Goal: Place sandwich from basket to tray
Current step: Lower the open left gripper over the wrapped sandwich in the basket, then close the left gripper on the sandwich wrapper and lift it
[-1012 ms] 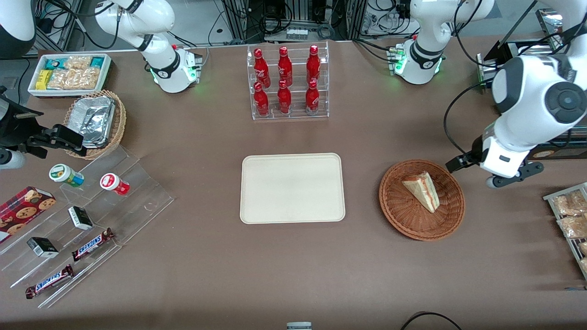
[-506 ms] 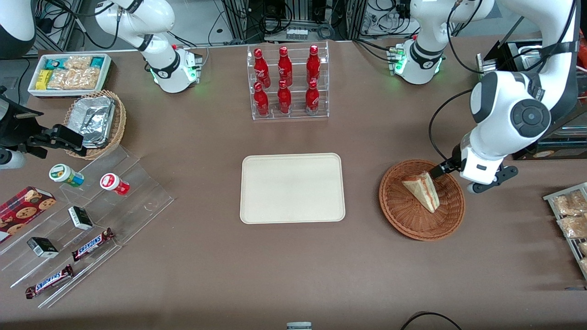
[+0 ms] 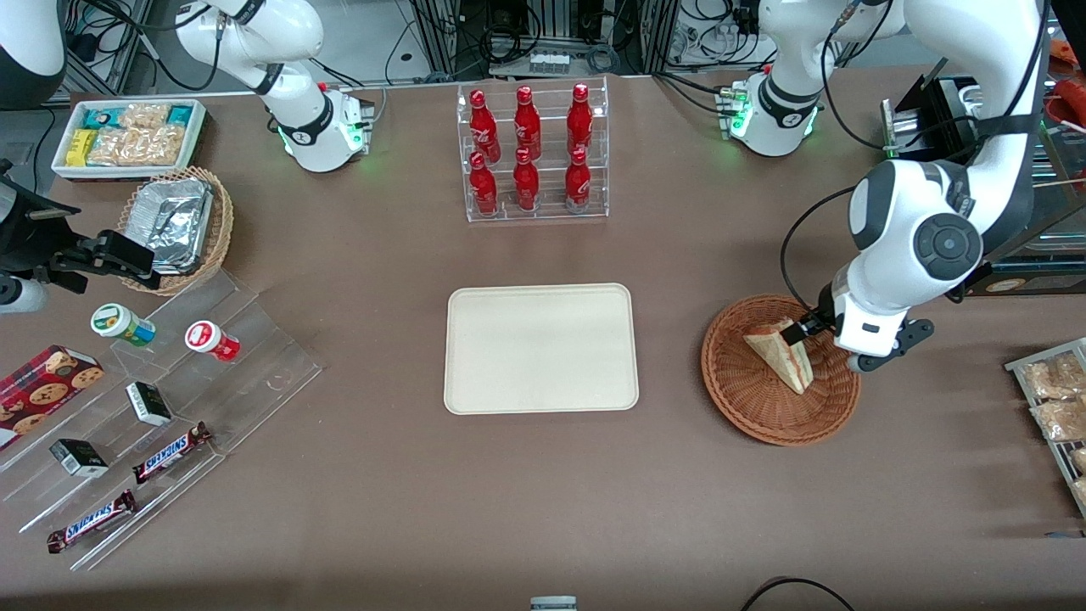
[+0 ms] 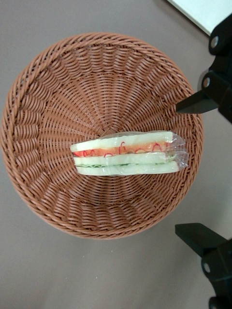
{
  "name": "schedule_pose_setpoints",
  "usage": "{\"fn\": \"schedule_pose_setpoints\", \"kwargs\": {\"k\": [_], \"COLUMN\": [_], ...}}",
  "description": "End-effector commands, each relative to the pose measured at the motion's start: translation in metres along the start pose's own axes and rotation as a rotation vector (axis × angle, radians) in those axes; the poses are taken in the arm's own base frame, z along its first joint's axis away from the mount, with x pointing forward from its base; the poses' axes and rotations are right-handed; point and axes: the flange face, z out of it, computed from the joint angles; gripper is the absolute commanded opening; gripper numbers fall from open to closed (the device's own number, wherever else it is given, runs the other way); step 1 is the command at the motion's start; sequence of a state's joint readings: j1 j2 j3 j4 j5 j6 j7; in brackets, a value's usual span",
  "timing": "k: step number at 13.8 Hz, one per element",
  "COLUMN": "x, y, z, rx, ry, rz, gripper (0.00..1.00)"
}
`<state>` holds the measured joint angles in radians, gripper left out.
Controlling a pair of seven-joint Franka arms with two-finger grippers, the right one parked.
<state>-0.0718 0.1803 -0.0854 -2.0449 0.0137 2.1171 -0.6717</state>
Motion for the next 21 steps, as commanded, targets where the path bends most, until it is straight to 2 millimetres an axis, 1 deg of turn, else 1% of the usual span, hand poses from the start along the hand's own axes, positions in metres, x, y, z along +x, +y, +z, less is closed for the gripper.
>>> {"fn": "schedule_pose_setpoints", "kwargs": {"k": [1,4,7,11,13,15,16,18,19,20,21], "x": [-0.001,-0.002,0.000,-0.002,-0.003,-0.005,-0.008,-0.009,-0.010,-0.010,-0.009], "y": [0.006,0.015,0.016,0.016,0.016,0.014,0.012,0.011,0.011,0.011,0.011], "z": [0.010,0.026,0.040,0.065,0.074,0.089,0.093,0.096,0.095,0.095,0.093], "rx": [-0.010,-0.012,-0.010,-0.015,-0.020,-0.029,-0.029,-0.026,-0.025,-0.025,-0.024], "ry": [0.002,0.000,-0.001,0.003,0.005,0.011,0.013,0.010,0.011,0.013,0.016], "rz": [-0.035,-0.048,-0.062,-0.071,-0.080,-0.088,-0.089,-0.107,-0.109,-0.108,-0.105], "gripper": [1.00,1.00,1.00,1.00,1.00,0.99,0.89,0.46,0.22,0.00,0.00]}}
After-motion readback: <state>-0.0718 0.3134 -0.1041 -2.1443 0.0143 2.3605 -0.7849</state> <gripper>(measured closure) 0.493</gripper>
